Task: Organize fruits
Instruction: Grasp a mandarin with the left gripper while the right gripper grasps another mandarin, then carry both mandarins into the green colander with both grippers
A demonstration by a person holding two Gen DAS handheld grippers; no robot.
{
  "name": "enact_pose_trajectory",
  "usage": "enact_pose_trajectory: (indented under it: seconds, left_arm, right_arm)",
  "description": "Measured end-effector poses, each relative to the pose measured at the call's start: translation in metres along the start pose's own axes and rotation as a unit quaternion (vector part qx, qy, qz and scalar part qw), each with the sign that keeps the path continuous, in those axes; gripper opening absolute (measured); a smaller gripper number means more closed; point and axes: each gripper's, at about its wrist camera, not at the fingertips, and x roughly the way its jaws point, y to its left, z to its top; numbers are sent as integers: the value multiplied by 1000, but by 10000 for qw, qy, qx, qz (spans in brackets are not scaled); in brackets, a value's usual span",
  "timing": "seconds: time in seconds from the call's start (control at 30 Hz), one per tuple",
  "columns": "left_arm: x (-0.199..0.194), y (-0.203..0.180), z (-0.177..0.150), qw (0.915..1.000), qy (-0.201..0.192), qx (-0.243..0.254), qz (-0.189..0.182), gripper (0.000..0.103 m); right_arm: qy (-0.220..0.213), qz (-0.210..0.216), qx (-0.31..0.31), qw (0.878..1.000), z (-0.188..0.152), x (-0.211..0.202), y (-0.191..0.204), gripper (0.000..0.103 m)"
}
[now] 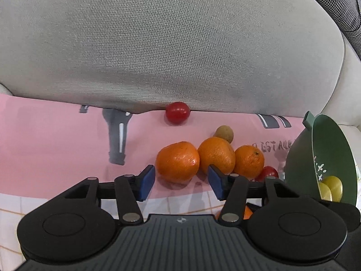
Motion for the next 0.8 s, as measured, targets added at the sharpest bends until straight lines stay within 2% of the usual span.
enact_pose_trajectory:
  seconds: [0.13, 0.27, 0.43, 0.8]
  left_arm:
    - [6, 3, 2, 9999, -55, -79, 39, 60]
    - [9, 8, 4, 9998, 4, -208, 30, 49]
    - [6, 5, 3, 9998, -26, -180, 62, 47]
    - [-35, -1, -9, 9995, -167, -244, 141, 46]
  right_arm:
    - [104, 74, 140, 9998, -2, -4, -4, 43]
    - [159, 111, 202, 9996, -6, -7, -6, 43]
    - [226, 103, 235, 9994, -4, -8, -6, 43]
    - [159, 142, 222, 9995, -1, -27, -1, 42]
